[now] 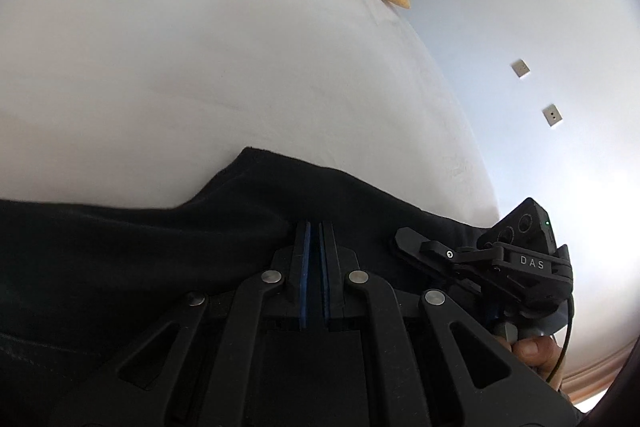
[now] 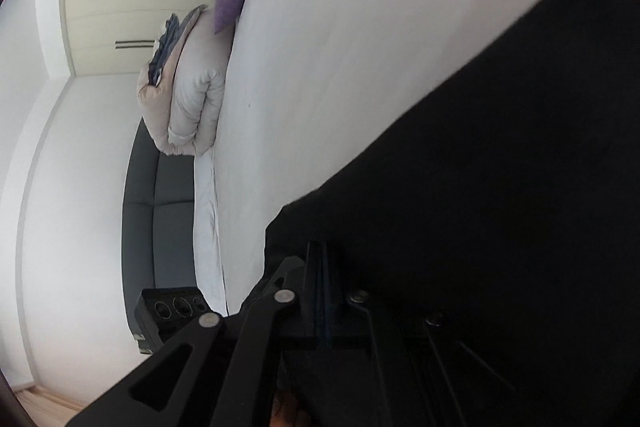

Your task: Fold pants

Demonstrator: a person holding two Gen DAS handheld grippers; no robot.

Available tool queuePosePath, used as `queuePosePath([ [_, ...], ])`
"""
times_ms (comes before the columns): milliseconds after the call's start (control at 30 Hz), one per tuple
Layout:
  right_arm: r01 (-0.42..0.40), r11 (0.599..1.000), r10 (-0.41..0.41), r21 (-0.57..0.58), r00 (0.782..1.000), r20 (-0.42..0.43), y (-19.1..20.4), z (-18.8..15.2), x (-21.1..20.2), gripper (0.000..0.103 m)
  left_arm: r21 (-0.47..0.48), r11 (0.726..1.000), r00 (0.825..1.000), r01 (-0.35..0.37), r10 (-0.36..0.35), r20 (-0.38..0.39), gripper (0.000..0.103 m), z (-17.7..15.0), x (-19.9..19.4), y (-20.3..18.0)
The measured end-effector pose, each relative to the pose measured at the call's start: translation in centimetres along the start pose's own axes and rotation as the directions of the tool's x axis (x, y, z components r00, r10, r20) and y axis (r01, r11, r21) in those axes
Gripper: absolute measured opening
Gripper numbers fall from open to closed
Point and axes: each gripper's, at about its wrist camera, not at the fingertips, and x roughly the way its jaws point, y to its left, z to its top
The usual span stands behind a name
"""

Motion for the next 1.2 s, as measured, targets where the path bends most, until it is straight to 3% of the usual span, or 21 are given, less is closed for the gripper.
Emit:
queuePosePath([
  [167,-0.009,1.0,0.006,0.02,0.991,0.135,-2.1,3.7,-5.8,0.0,-0.075,0.993,0.996,0.089,-0.088,0.028,0.004,0.7,0.2,2.6],
  [333,-0.002,0.998,-0.016,0.062,0.953,0.303,-4.5,6.0,-13.6,0.0,-0.045,0.997,0.997,0.061,-0.059,0.047,0.004,0.5,-0.6,3.5],
  [433,0.047,0.997,-0.065,0.054,0.91,0.409,-6.0,7.2,-19.0,0.0,-0.026,1.0,0.998,0.0,0.002,0.061,0.004,1.0,-1.4,3.9],
  [600,0.123,0.99,-0.139,0.065,0.834,0.534,-7.9,9.5,-27.2,0.0,-0.034,0.999,0.995,-0.032,0.035,0.098,0.004,1.8,-5.6,7.0],
  [633,0.126,0.99,-0.143,0.068,0.827,0.543,-8.2,9.7,-28.5,0.0,-0.035,0.998,0.992,-0.056,0.059,0.11,0.004,2.1,-6.7,7.5],
  [700,0.184,0.98,-0.192,0.073,0.787,0.586,-7.7,10.0,-31.2,0.0,-0.041,0.988,0.978,-0.149,0.153,0.142,0.004,2.1,-8.9,9.0],
  [733,0.21,0.973,-0.222,0.093,0.76,0.61,-7.6,9.8,-32.8,0.0,-0.061,0.983,0.97,-0.175,0.183,0.162,0.004,2.1,-10.1,9.8],
  [800,0.22,0.966,-0.256,0.137,0.73,0.634,-7.3,9.0,-35.2,0.007,-0.125,0.972,0.953,-0.197,0.22,0.209,0.004,1.8,-13.3,11.1],
  [867,0.207,0.976,-0.205,0.072,0.745,0.635,-5.2,7.2,-34.9,0.007,-0.145,0.963,0.934,-0.226,0.256,0.248,0.004,1.1,-15.6,10.9],
  [900,0.21,0.977,-0.181,0.026,0.768,0.615,-4.0,6.0,-34.1,0.007,-0.149,0.967,0.933,-0.209,0.243,0.266,0.004,0.4,-16.4,10.4],
  [933,0.198,0.98,-0.146,-0.029,0.807,0.572,-2.6,4.3,-32.5,0.008,-0.147,0.972,0.935,-0.181,0.216,0.279,0.004,-0.7,-16.9,9.3],
  [1033,0.12,0.982,-0.051,-0.147,0.913,0.405,0.8,-1.2,-24.7,0.025,-0.088,0.99,0.952,-0.114,0.134,0.275,0.004,-4.3,-15.9,5.2],
  [1133,0.062,0.98,-0.023,-0.19,0.979,0.201,2.1,-6.6,-16.1,0.029,-0.057,0.994,0.97,-0.09,0.101,0.22,0.004,-7.4,-12.3,1.2],
  [1200,0.068,0.97,-0.053,-0.235,0.996,0.072,2.2,-9.1,-12.0,0.029,-0.029,0.996,0.982,-0.087,0.091,0.165,0.004,-8.7,-9.9,-0.5],
])
